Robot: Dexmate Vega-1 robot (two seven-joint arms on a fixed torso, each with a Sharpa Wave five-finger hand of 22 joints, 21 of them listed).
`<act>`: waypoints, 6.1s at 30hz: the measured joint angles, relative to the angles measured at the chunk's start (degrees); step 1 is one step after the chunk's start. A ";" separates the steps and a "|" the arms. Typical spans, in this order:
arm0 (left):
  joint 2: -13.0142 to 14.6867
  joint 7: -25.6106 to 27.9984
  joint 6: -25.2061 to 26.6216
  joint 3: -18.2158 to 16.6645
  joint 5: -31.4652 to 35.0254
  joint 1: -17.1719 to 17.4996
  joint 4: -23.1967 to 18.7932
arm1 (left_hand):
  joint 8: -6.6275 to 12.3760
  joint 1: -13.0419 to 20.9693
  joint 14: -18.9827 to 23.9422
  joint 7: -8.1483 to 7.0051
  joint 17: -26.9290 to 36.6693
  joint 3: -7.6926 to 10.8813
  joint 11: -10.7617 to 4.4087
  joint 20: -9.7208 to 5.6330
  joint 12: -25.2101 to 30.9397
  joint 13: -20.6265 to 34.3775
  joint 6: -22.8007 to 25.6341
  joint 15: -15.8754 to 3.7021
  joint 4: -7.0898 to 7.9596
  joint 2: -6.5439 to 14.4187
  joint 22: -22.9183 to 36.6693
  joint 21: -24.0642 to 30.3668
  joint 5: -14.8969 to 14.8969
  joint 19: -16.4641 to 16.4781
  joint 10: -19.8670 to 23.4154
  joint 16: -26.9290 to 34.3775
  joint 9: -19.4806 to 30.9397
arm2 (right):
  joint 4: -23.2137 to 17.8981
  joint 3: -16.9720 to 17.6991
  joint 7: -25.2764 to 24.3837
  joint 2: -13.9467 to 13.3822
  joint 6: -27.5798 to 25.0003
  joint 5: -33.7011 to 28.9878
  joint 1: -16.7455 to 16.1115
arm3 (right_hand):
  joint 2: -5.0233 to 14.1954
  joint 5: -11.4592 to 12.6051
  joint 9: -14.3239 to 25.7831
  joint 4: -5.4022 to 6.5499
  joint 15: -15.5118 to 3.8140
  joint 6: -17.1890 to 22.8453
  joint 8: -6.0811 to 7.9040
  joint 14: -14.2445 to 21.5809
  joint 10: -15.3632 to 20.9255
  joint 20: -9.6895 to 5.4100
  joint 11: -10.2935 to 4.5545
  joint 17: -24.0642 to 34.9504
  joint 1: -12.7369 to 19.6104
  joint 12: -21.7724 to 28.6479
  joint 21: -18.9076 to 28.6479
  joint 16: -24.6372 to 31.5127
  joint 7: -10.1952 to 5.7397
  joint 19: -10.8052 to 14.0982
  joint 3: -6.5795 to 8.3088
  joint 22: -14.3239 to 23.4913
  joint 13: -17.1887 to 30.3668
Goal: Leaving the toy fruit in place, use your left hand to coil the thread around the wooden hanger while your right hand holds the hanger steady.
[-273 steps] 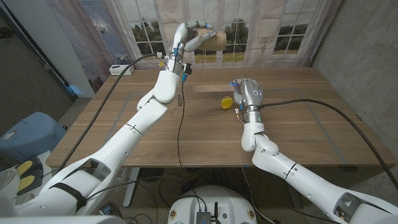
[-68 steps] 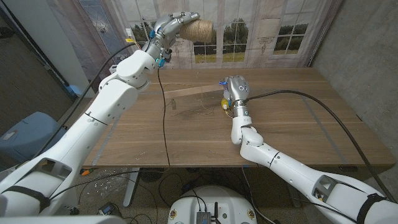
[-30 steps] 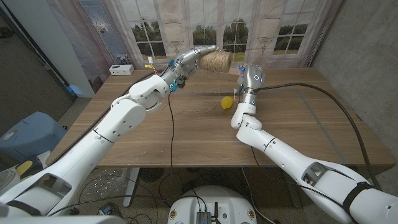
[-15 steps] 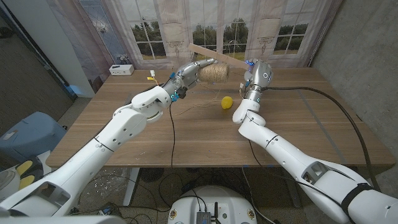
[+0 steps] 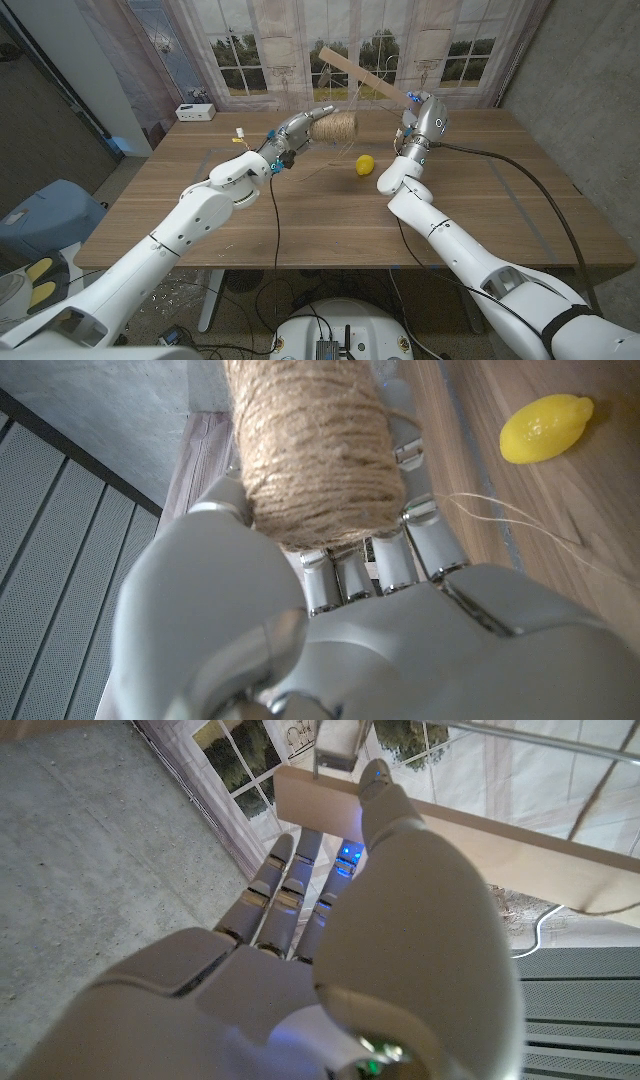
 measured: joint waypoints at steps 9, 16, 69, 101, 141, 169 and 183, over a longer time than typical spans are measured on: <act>0.05 5.42 -0.37 -1.37 0.24 2.18 -0.62 | -0.12 0.00 0.07 0.00 -0.01 0.34 0.00 0.00 0.01 0.00 0.00 0.07 -0.34 0.00 0.00 0.00 0.00 0.00 0.00 -0.05 0.00 | 1.72 4.28 -0.19 2.23 7.06 -2.62 -1.58 | 0.00 -0.12 0.01 0.00 0.00 0.00 -0.15 0.00 0.00 0.00 0.00 0.27 0.00 0.00 0.00 -0.27 0.00 0.00 0.00 0.00 0.00; 0.33 10.40 -0.73 -3.46 1.62 4.95 -1.85 | -0.12 0.00 0.08 -0.31 -0.01 0.38 0.00 0.00 0.01 0.00 0.31 0.08 -0.38 0.00 -0.01 -0.01 0.00 0.00 0.00 -0.44 -0.01 | 2.01 5.70 -0.25 2.57 12.63 -5.34 -2.47 | 0.00 0.06 0.04 0.00 0.00 0.01 -0.16 0.00 0.00 -0.02 0.00 0.28 0.00 0.00 0.00 -0.32 0.00 -0.02 0.00 0.00 0.00; 1.48 24.45 6.40 -9.59 15.06 -4.39 0.19 | -0.57 0.00 0.30 -0.21 0.30 0.63 0.00 0.00 0.03 0.00 0.42 0.28 -0.15 0.00 -0.22 0.62 0.00 0.00 0.00 -0.94 0.25 | 0.99 -5.74 -0.02 -7.21 19.13 -16.54 -3.35 | 0.00 0.28 0.24 0.00 0.02 0.31 -0.15 0.02 0.00 -0.74 0.00 0.22 0.00 0.00 0.00 -0.61 -0.12 -0.92 0.00 -0.01 0.00; 2.19 16.09 2.15 -8.26 19.06 -8.10 -2.35 | -1.00 0.00 0.30 -0.21 0.54 0.62 0.00 0.01 0.04 0.00 0.41 0.28 -0.16 0.00 -0.30 1.04 0.00 -0.01 0.00 -1.33 0.53 | 0.67 -18.13 11.38 -11.62 2.96 -16.43 2.25 | 0.00 0.44 0.30 0.25 -0.07 0.59 0.03 0.56 0.00 -0.73 0.00 0.27 0.00 0.00 0.44 -1.32 -0.45 -0.92 -0.25 -0.16 0.00; 7.37 12.87 0.89 -10.26 24.81 -1.33 -9.05 | -1.00 -0.24 0.17 -1.13 0.89 0.61 -0.01 0.31 0.05 0.00 1.34 0.14 -0.17 0.24 0.00 1.02 0.00 -0.31 -0.01 -1.83 0.36 | -20.78 -23.68 43.74 -18.25 -28.62 -20.94 3.14 | 0.00 0.09 -0.01 0.24 -0.40 0.51 -0.39 0.85 0.00 1.04 0.00 0.83 0.00 0.00 0.15 -1.99 -0.51 -2.70 -0.24 -0.13 0.00; 22.35 0.38 5.58 -11.98 30.89 2.22 -12.01 | -1.45 -0.23 -0.44 -1.33 1.02 1.64 -0.61 2.56 0.10 0.00 1.54 -0.46 -1.20 0.23 0.08 0.81 0.00 -2.98 -0.61 -2.70 -0.17 | -36.68 -29.60 65.95 -27.66 -48.29 -33.06 0.28 | 0.00 -0.22 0.39 0.24 -0.71 -0.04 -0.17 1.14 0.00 0.91 0.00 0.49 0.00 0.00 0.15 -2.17 -1.06 -3.20 -0.24 -0.13 0.00; 29.49 -8.06 14.45 -5.61 39.62 -3.53 -14.55 | -1.45 -0.23 -0.65 -1.33 1.19 1.64 -0.66 2.23 0.10 0.00 1.54 -0.66 -1.20 0.23 0.08 0.82 0.00 -4.75 -0.66 -2.73 -0.44 | -40.76 -31.89 78.45 -31.48 -51.71 -37.38 0.86 | 0.00 -0.40 0.38 0.24 -0.71 -0.05 -0.36 1.14 0.00 0.74 0.00 0.34 0.00 0.00 0.16 -2.18 -1.06 -2.91 -0.24 -0.13 0.00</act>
